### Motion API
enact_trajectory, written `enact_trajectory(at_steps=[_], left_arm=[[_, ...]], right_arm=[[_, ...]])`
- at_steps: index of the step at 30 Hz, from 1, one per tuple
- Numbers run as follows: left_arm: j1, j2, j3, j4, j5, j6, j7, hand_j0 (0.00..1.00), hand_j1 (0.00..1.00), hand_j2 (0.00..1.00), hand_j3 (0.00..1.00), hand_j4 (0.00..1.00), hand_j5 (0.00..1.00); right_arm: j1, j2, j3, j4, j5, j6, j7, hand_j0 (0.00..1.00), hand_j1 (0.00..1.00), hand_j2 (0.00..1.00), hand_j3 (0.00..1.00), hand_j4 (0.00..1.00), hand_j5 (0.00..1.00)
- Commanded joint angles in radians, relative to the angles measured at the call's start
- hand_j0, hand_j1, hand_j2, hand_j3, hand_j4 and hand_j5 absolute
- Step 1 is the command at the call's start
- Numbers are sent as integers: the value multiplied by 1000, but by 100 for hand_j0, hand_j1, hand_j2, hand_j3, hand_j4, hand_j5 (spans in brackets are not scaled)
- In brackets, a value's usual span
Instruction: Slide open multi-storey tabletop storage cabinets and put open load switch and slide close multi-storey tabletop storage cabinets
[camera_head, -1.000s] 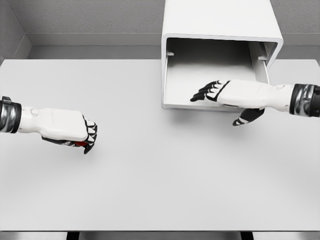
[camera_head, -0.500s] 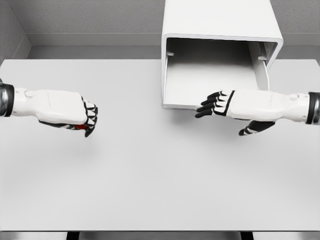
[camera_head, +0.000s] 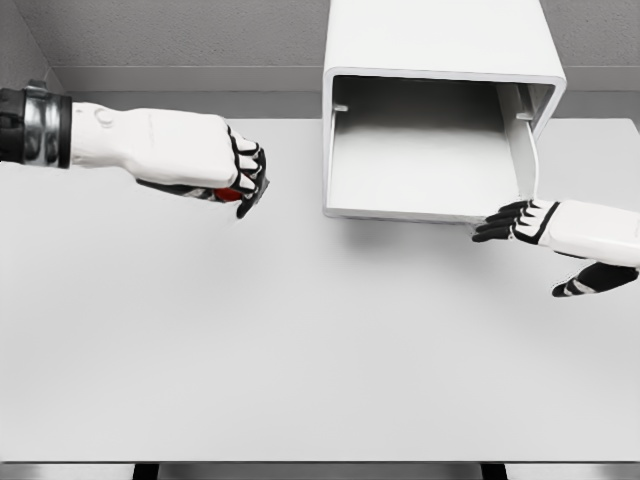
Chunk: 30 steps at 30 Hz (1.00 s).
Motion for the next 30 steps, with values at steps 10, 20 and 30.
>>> enact_trajectory(at_steps=[10, 20, 30], left_arm=[[-25, -141, 6, 46, 34, 3, -1, 42, 42, 42, 42, 42, 42], [-34, -158, 6, 71, 33, 3, -1, 42, 42, 42, 42, 42, 42], [-22, -88, 6, 69, 36, 3, -1, 42, 42, 42, 42, 42, 42]], right_arm=[[250, -17, -235, 0, -10, 5, -1, 54, 54, 54, 54, 54, 54], [259, -15, -238, 0, -10, 5, -1, 75, 75, 75, 75, 75, 75], [259, -15, -250, 0, -10, 5, -1, 79, 79, 79, 79, 79, 79]])
